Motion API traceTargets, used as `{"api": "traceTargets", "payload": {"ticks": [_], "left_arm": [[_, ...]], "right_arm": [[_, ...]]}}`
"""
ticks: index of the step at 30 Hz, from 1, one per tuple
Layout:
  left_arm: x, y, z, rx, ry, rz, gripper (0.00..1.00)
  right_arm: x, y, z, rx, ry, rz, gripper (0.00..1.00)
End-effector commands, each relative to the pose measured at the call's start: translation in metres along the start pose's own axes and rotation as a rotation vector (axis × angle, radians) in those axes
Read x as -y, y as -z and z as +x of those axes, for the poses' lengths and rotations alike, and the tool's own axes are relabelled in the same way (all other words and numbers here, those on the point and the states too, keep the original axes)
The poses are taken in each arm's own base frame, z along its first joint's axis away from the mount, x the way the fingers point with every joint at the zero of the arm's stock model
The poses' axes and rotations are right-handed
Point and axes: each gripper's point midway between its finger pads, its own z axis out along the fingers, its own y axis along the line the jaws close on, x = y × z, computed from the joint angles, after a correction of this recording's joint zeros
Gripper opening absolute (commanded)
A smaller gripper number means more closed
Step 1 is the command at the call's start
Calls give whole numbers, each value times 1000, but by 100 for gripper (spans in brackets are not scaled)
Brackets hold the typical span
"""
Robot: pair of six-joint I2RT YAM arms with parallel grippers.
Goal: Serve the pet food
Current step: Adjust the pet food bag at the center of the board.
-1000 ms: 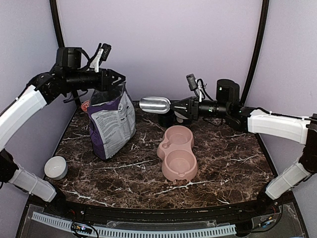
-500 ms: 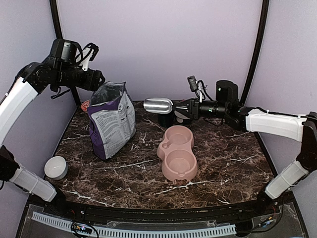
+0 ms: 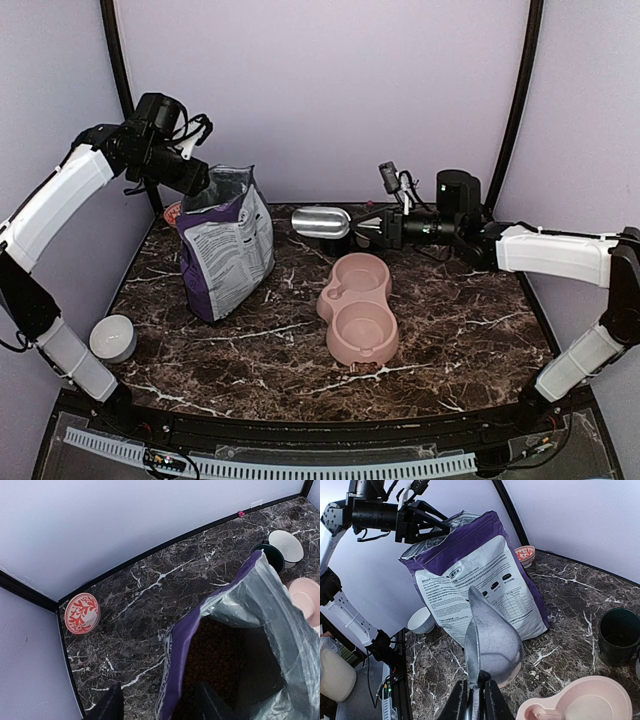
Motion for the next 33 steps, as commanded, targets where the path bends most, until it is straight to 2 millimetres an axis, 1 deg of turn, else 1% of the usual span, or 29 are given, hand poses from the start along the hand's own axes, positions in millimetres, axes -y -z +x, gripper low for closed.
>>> {"api": "traceTargets", "payload": {"ticks": [1, 6, 8, 10, 11, 13, 16, 21, 25, 28, 33], "left_arm": [[0, 0, -16, 54, -22, 62, 47], [-1, -12, -16, 36, -34, 83, 34], [0, -15, -16, 33, -41, 90, 23], [1, -17, -17, 30, -42, 94, 4], [1, -17, -18, 33, -40, 94, 0], [0, -14, -21, 50, -34, 95, 0], [-8, -3, -30, 92, -21, 58, 0], [-34, 14, -42, 130, -13, -73, 0], [-54, 19, -44, 112, -37, -186, 0], [-66, 27, -45, 119, -41, -232, 0], [-82, 50, -53, 160, -34, -294, 0]], "right_arm": [[-13, 10, -14, 50, 58, -34, 0], [-12, 11, -10, 43, 58, -34, 0], [-12, 11, -9, 42, 60, -36, 0], [-12, 11, -9, 40, 59, -37, 0], [-12, 11, -8, 39, 59, -38, 0], [-11, 11, -8, 37, 56, -38, 0], [-12, 11, -7, 34, 52, -41, 0], [-11, 12, -4, 36, 40, -44, 0], [-11, 9, -3, 34, 34, -50, 0], [-11, 8, -4, 32, 34, -53, 0], [-10, 7, -3, 28, 31, -57, 0]]}}
